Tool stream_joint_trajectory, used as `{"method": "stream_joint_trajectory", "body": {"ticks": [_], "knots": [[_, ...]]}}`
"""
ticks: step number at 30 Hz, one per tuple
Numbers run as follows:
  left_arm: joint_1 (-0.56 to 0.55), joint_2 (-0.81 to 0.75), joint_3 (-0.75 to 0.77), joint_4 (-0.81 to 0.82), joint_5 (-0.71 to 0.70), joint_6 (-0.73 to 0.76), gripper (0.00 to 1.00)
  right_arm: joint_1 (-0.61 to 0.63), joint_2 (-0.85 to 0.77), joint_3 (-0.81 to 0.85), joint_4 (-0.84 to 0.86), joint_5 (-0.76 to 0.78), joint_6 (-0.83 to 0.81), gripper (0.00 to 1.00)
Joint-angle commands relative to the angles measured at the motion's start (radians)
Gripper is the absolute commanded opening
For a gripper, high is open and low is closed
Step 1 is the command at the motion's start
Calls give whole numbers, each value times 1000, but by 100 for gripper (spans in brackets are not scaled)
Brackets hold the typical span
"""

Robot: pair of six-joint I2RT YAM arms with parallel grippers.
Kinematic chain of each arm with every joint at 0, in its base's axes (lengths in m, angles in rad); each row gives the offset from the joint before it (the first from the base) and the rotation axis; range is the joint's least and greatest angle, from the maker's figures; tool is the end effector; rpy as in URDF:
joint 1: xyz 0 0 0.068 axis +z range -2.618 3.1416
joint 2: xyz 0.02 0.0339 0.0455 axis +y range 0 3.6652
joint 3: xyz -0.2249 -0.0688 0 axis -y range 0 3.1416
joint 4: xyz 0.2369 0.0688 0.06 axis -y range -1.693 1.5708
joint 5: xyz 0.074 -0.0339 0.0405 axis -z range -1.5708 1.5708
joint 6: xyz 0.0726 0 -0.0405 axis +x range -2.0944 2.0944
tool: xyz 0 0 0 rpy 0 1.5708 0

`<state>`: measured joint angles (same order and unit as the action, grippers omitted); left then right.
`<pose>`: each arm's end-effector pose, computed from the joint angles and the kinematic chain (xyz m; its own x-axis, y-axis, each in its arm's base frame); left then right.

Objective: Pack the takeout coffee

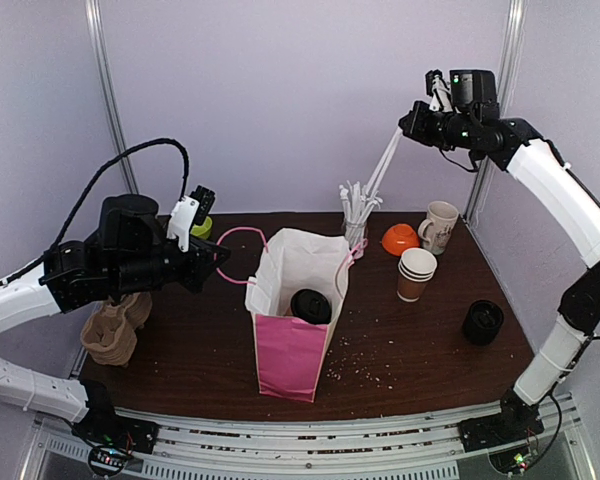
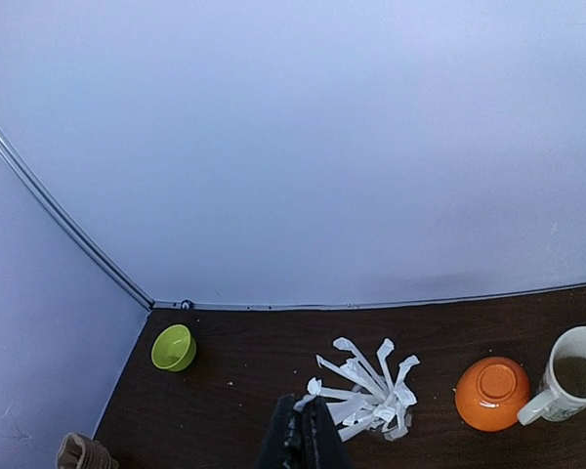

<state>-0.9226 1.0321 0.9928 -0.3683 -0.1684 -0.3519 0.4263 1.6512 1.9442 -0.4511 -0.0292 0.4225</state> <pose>0.1771 -0.2137 0.2995 -0.4635 0.0492 -0.8847 0.5680 0.7828 -0.2541 0.3563 0.1641 0.4405 -0.3110 0.3089 -0.8988 -0.3421 0.8459 0.4091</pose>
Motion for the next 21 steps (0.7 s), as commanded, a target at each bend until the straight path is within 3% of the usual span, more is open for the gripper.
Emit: {"method": "stream_joint_trajectory", "body": {"ticks": [1,13,21], "knots": [[7,-9,20,27,-3,-10,0,-6,31,14,48,42,-9,0],[7,5,3,37,3,-17,0,-6,100,-129,191,33,10,0],[6,19,-1,44,13,-28,0,-6,232,-159,246,-6,39,0]]}}
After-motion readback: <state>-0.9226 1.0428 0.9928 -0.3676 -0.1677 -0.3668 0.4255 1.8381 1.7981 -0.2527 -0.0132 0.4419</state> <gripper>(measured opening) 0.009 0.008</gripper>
